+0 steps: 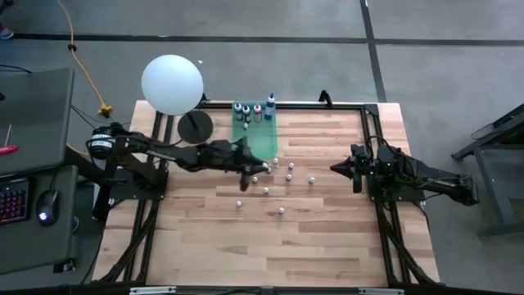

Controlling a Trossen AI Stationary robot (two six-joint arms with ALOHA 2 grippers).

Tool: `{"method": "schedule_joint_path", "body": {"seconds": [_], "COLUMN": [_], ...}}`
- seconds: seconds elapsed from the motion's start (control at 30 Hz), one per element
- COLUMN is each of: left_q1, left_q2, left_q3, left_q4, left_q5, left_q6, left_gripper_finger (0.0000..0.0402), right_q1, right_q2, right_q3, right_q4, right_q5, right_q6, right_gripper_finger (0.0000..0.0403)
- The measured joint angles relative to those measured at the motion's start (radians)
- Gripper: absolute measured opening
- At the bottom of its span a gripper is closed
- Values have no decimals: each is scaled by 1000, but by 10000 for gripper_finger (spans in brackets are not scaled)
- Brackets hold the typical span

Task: Pick & Place food coloring
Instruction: Put the small brown food coloring bottle into the blue bin

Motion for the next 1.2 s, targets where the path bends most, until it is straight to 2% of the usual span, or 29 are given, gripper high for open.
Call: {"method": "schedule_joint_path", "body": {"seconds": [0.13, 0.2, 0.33, 0.5, 0.63, 0.9, 1.2], "left_q1": [-27, -36, -34, -17, 19, 57, 145], "left_q2": [0, 0, 6, 36, 114, 270, 385], "left_q3": [201, 284, 373, 407, 415, 438, 576], "left_q4": [-387, -519, -583, -586, -599, -578, -623], "left_q5": [-270, -393, -534, -698, -702, -787, -765], "left_q6": [33, 31, 4, -147, -271, -314, -471], "left_gripper_finger": [69, 69, 69, 69, 69, 69, 69], "right_q1": [0, 0, 0, 0, 0, 0, 0], "right_q2": [0, 0, 0, 0, 0, 0, 0], "right_q3": [0, 0, 0, 0, 0, 0, 0], "right_q4": [0, 0, 0, 0, 0, 1, 1], "right_q5": [0, 0, 0, 0, 0, 0, 0], "right_q6": [0, 0, 0, 0, 0, 1, 1], "right_gripper_finger": [0, 0, 0, 0, 0, 0, 0]}}
